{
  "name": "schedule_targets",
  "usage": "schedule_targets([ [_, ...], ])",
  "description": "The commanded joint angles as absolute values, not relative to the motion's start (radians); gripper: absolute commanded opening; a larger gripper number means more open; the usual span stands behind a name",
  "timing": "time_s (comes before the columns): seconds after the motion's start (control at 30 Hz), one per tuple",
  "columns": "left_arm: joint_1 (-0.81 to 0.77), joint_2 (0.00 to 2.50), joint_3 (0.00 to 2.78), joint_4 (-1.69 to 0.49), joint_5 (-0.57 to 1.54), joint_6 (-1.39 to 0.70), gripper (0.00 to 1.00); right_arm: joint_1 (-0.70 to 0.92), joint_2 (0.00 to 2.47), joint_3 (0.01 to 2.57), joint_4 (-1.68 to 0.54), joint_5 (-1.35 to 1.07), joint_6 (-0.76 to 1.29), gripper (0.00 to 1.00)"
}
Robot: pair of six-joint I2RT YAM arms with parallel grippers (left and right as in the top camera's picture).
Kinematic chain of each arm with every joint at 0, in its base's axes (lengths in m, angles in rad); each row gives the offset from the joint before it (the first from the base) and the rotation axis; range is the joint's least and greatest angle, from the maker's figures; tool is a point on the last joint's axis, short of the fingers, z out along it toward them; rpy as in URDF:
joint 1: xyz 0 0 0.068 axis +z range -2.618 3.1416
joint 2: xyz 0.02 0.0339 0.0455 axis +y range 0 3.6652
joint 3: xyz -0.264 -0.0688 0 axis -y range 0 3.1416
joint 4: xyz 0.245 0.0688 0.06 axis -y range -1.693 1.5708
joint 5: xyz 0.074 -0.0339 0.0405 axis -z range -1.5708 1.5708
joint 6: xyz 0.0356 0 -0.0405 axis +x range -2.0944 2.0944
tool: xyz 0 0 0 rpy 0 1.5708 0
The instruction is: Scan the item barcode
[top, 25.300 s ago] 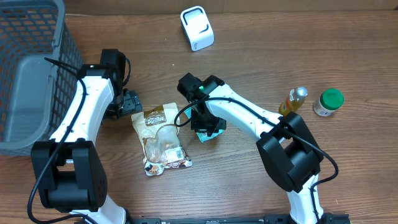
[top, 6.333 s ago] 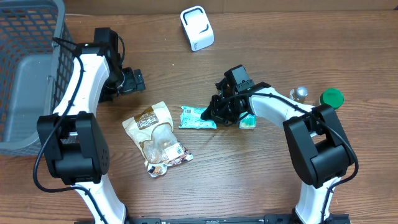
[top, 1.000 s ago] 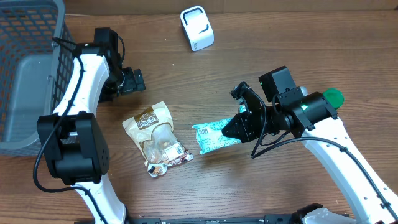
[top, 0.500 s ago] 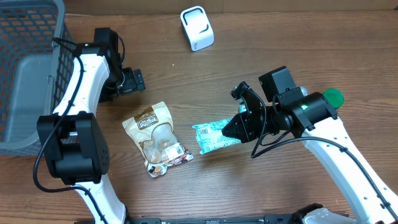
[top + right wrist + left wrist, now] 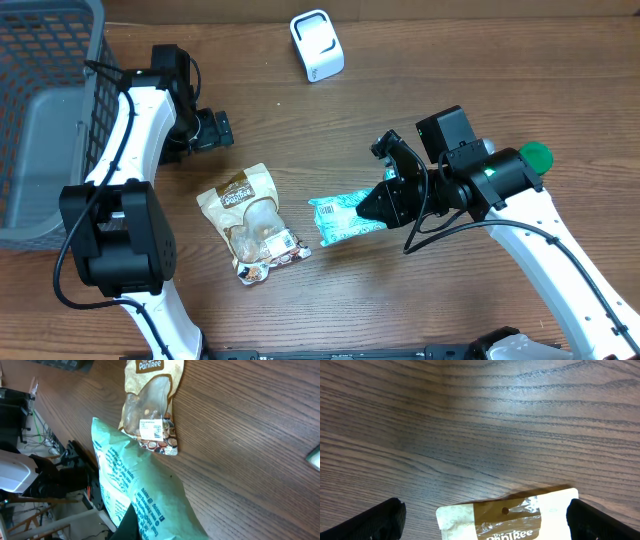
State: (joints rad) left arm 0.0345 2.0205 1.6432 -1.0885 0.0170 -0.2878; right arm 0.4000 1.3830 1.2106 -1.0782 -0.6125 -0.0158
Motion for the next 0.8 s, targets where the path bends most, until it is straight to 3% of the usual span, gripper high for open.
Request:
schedule_targets([
  [0.0,0.039,1.999,1.658,-1.088,0.003,-0.284,1.00,0.397,1.370,1.211,-1.071,-0.621,-0.014,0.04],
  [0.77,0.039,1.999,1.658,-1.088,0.003,-0.284,1.00,0.397,1.370,1.211,-1.068,-0.619,0.002,0.04],
])
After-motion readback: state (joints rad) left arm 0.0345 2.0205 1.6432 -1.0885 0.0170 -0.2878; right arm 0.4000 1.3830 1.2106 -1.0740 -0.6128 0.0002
